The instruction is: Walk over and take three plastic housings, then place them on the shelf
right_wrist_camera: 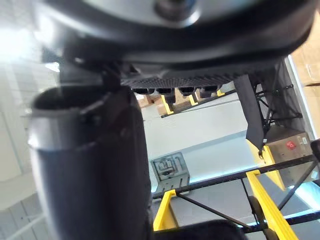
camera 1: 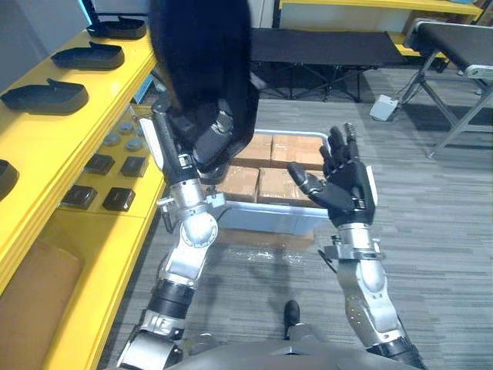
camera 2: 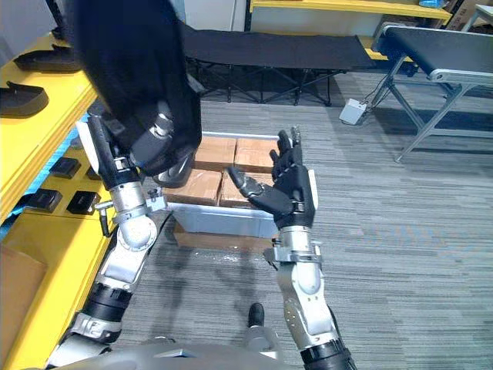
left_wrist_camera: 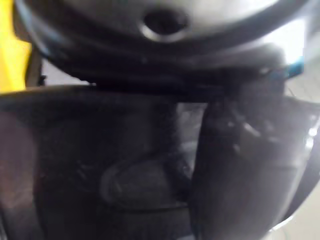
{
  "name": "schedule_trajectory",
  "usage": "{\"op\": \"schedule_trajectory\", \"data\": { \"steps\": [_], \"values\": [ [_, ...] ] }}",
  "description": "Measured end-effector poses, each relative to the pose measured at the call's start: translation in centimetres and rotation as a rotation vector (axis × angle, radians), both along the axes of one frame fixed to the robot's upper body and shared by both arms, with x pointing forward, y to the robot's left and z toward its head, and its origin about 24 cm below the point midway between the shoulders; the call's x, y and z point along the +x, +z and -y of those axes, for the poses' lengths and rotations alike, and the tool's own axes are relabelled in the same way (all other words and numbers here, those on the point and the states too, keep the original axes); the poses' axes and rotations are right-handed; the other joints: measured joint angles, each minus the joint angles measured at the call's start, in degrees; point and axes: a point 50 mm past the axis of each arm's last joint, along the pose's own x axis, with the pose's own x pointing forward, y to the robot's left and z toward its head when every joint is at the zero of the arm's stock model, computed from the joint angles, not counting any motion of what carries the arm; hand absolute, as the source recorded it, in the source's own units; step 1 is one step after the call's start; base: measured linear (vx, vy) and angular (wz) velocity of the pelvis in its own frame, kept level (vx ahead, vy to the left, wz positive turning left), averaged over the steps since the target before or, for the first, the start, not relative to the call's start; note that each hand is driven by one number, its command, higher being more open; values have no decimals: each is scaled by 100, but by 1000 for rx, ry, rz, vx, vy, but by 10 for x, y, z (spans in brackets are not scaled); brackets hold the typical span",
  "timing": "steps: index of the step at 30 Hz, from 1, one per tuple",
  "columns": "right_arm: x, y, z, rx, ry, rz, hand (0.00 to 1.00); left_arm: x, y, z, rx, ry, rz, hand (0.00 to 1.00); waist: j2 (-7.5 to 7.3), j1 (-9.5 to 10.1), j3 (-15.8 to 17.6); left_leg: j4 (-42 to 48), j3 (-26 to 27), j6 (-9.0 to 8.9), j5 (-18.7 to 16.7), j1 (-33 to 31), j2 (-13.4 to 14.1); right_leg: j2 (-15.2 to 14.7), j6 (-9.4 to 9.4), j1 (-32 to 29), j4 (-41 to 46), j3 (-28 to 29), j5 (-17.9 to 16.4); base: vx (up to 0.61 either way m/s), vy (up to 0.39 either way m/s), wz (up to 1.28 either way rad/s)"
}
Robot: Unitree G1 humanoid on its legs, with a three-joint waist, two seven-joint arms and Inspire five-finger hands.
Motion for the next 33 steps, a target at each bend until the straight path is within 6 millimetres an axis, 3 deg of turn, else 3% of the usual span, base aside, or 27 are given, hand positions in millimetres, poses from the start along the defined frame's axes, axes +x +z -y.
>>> {"op": "schedule_trajectory", "data": {
  "steps": [4, 8, 9, 13, 22, 23, 30, 33],
  "values": [
    [-12, -15, 20, -27, -58, -93, 100, -11, 2, -13, 82, -42, -18, 0, 90, -81, -73, -147, 125, -26, 6, 26, 5, 31, -20, -110, -28, 108, -19, -11, -12, -16],
    [-21, -47, 28, -78, -66, -318, 100, -31, -7, -21, -80, -156, -105, 0, 230, -139, -158, -207, 119, -10, 41, 26, 16, 50, -16, -152, -28, 107, -15, 31, 0, 0],
    [-25, -59, 27, -82, -55, -398, 100, -40, -14, -27, -126, -162, -144, 0, 261, -91, -177, -218, 92, -15, 48, 27, 16, 53, -16, -149, -26, 79, -6, 41, 6, 5],
    [-29, -65, 22, -86, -38, -441, 100, -52, -23, -41, -195, -119, -189, 0, 262, 39, -177, -209, -111, -5, 56, 19, 5, 24, -8, -16, -2, -133, -5, 22, 5, 25],
    [-10, -61, -4, -135, 83, -414, 100, -94, -15, -99, -261, 202, -117, 0, 249, 800, -182, -139, -1251, 27, 247, -387, -106, -120, 27, 383, -35, -1316, -182, -15, -16, 68],
    [-5, -61, -9, -150, 107, -413, 100, -105, -17, -109, -265, 270, -124, 0, 246, 969, -184, -136, -1450, 29, 265, -437, -121, -125, 45, 496, -35, -1518, -232, -1, -25, 65],
    [9, -65, -29, -208, 189, -415, 100, -162, -37, -143, -356, 539, -203, 0, 70, 1638, -294, -238, -2206, 23, 407, -555, -240, -163, 113, 822, -34, -2259, -427, 5, -8, 61],
    [16, -62, -42, -262, 228, -390, 100, -180, -42, -150, -459, 552, -180, 0, 33, 1801, -317, -234, -2237, -4, 370, -559, -274, -191, 122, 821, -34, -2277, -505, -19, 35, 11]
  ]
}}
